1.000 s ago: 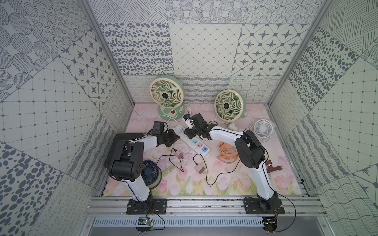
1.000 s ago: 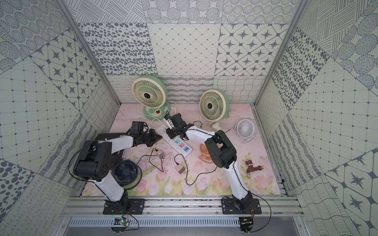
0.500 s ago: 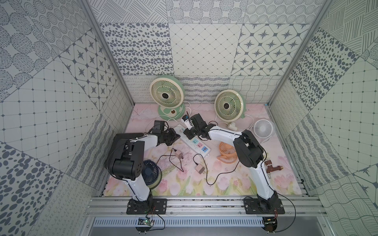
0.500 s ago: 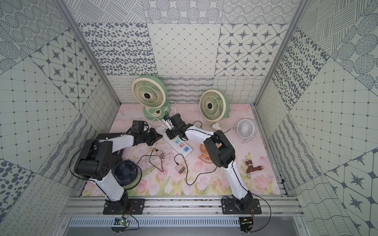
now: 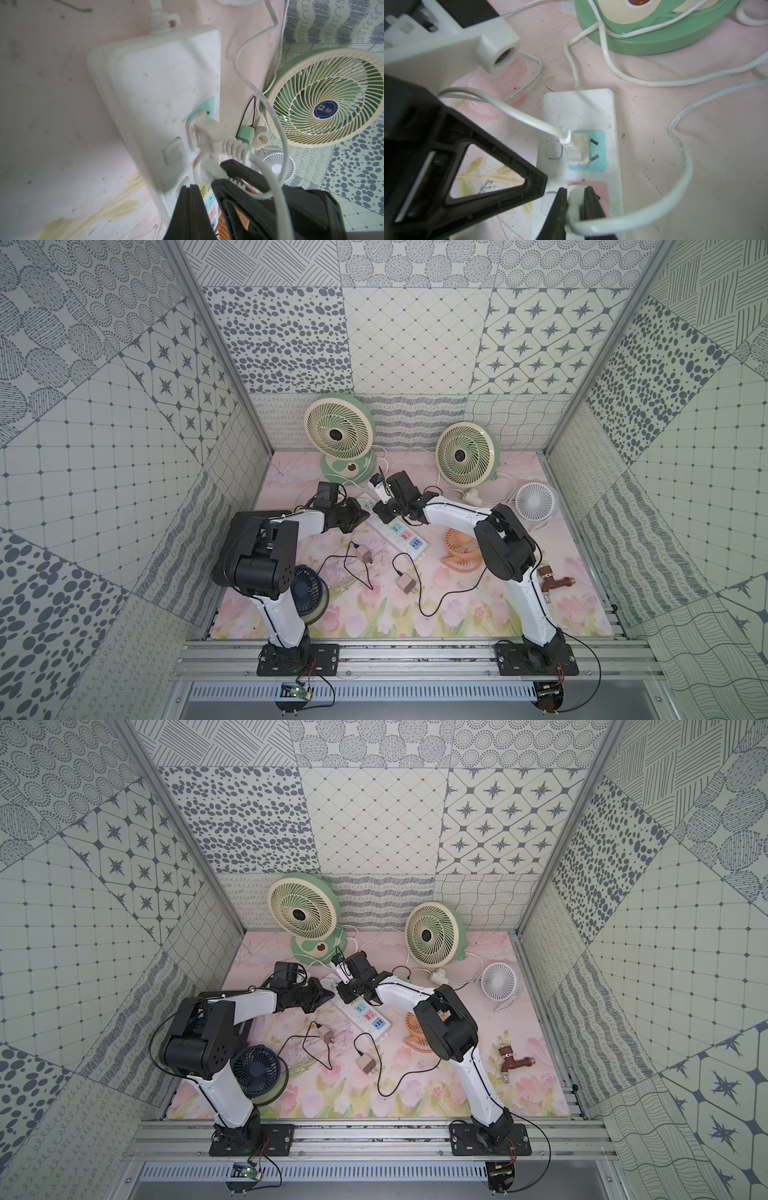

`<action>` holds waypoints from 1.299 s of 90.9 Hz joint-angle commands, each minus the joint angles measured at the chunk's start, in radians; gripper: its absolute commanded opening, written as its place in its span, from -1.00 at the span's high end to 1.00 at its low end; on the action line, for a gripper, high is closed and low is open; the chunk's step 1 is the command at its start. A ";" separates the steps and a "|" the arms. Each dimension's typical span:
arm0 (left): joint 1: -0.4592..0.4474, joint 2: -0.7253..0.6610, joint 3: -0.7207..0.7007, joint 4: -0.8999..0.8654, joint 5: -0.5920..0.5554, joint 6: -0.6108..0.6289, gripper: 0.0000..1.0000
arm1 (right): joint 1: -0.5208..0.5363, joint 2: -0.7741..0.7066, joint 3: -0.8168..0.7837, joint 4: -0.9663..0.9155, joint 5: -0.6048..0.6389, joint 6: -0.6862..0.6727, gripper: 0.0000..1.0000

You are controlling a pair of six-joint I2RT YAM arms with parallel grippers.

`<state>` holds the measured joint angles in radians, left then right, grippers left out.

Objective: Unplug the desk fan from the power strip
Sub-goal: Remove the plug from the socket.

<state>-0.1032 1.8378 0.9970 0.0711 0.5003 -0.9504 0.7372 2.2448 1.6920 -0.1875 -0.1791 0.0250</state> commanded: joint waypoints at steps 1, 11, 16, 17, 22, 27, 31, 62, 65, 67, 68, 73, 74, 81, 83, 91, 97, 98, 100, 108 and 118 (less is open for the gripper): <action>-0.011 0.039 0.034 0.013 0.013 -0.001 1.00 | 0.000 -0.005 -0.018 0.016 0.006 -0.012 0.98; -0.015 0.057 0.045 0.013 0.009 -0.002 1.00 | 0.000 -0.005 -0.022 0.016 0.007 -0.011 0.99; -0.016 0.063 0.047 0.012 0.005 -0.001 1.00 | 0.001 -0.005 -0.024 0.016 0.008 -0.012 0.99; -0.016 0.064 0.047 0.010 0.005 0.000 1.00 | 0.001 -0.005 -0.024 0.016 0.008 -0.012 0.99; -0.018 0.068 0.045 0.007 0.001 0.002 1.00 | 0.000 -0.007 -0.027 0.016 0.009 -0.012 0.99; -0.019 0.070 0.043 0.004 -0.002 0.003 1.00 | 0.001 -0.011 -0.029 0.016 0.011 -0.012 1.00; -0.020 0.072 0.039 0.001 -0.004 0.004 1.00 | 0.006 -0.015 -0.032 0.016 0.023 -0.020 1.00; -0.021 0.060 -0.002 -0.003 -0.020 0.009 1.00 | 0.000 -0.066 -0.059 0.042 0.009 0.015 1.00; -0.020 0.057 -0.007 -0.004 -0.023 0.010 1.00 | -0.005 -0.069 -0.065 0.053 -0.001 0.034 1.00; -0.020 0.055 -0.009 -0.005 -0.025 0.011 1.00 | -0.007 -0.071 -0.069 0.060 -0.003 0.040 1.00; -0.021 0.053 -0.009 -0.005 -0.025 0.012 1.00 | -0.006 -0.072 -0.071 0.063 -0.003 0.040 1.00; -0.020 0.049 -0.012 -0.010 -0.030 0.016 1.00 | 0.003 -0.075 -0.072 0.064 0.005 0.030 1.00; -0.020 0.048 -0.011 -0.012 -0.030 0.017 1.00 | 0.005 -0.076 -0.072 0.064 0.010 0.026 1.00; -0.020 0.045 -0.012 -0.017 -0.034 0.018 1.00 | 0.036 -0.078 -0.073 0.066 0.055 -0.024 1.00; -0.020 0.045 -0.012 -0.018 -0.035 0.019 1.00 | 0.047 -0.078 -0.074 0.066 0.074 -0.038 1.00; -0.020 0.044 -0.011 -0.023 -0.038 0.020 1.00 | 0.062 -0.078 -0.074 0.065 0.104 -0.068 1.00; -0.019 0.041 -0.013 -0.026 -0.040 0.022 1.00 | 0.039 -0.082 -0.078 0.067 0.064 -0.032 1.00; -0.019 0.041 -0.014 -0.026 -0.041 0.022 1.00 | 0.035 -0.083 -0.078 0.068 0.052 -0.023 1.00; -0.021 0.040 -0.016 -0.026 -0.041 0.022 1.00 | 0.019 -0.083 -0.080 0.071 0.023 0.000 1.00; -0.020 0.039 -0.023 -0.024 -0.043 0.023 1.00 | -0.019 -0.087 -0.098 0.114 -0.046 0.082 1.00; -0.020 0.038 -0.027 -0.024 -0.044 0.024 1.00 | 0.003 -0.091 -0.105 0.120 -0.021 0.048 1.00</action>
<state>-0.1223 1.8759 0.9848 0.1520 0.5007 -0.9535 0.7330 2.2108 1.6058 -0.0917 -0.1875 0.0540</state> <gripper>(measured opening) 0.047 0.174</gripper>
